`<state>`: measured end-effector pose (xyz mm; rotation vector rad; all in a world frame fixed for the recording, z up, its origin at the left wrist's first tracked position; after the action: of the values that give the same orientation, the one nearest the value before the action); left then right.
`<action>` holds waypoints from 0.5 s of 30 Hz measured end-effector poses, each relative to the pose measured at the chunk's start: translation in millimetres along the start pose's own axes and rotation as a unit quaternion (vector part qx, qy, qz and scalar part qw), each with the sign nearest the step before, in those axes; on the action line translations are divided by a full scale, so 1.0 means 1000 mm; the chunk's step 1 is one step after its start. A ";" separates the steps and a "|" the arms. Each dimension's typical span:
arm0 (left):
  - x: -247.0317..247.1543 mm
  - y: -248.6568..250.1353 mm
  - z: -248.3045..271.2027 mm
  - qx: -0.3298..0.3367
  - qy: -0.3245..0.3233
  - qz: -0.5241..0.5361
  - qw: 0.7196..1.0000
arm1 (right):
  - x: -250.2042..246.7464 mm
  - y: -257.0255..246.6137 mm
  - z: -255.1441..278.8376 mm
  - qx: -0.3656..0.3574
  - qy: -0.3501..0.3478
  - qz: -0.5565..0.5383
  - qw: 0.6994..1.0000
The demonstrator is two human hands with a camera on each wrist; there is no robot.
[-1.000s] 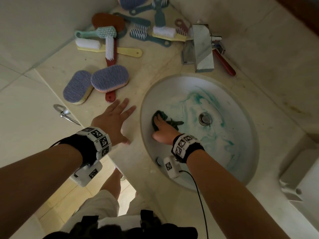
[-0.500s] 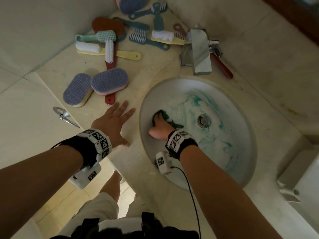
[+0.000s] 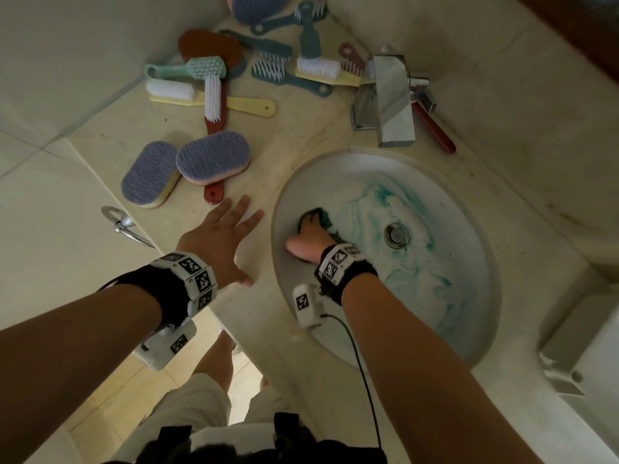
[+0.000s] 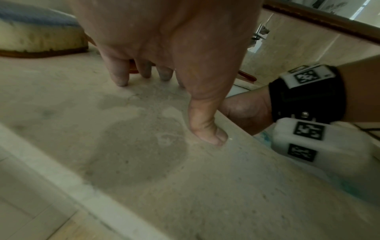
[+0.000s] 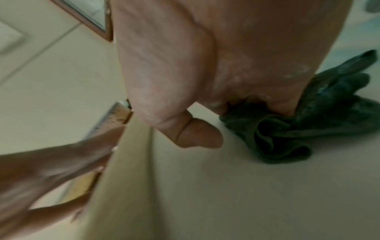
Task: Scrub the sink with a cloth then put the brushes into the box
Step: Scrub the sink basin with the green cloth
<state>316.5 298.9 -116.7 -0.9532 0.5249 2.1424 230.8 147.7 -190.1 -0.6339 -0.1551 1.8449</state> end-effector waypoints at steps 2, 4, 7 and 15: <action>-0.001 0.000 0.000 -0.001 0.001 0.002 1.000 | 0.012 0.000 0.002 -0.008 -0.012 -0.020 1.000; -0.002 0.000 -0.001 -0.001 0.002 0.007 1.000 | 0.008 0.000 -0.002 -0.013 0.005 -0.022 1.000; -0.002 -0.001 -0.001 0.001 0.002 0.004 1.000 | -0.018 -0.002 -0.014 0.003 0.063 0.006 0.998; 0.000 0.000 -0.001 0.000 0.001 0.004 1.000 | -0.021 -0.003 -0.012 -0.001 0.058 -0.065 0.996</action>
<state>316.3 298.4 -117.5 -0.9556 0.5313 2.1481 244.1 127.5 -192.3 -0.7147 -0.1180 1.6773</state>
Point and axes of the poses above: each hand's wrist, its own z-axis away from the middle knuckle, its own x-axis out of the palm, y = z × x, the point moved 4 cm from there along -z, towards the middle knuckle, and after that the axes turned 2 degrees about y, right-handed, at the moved point
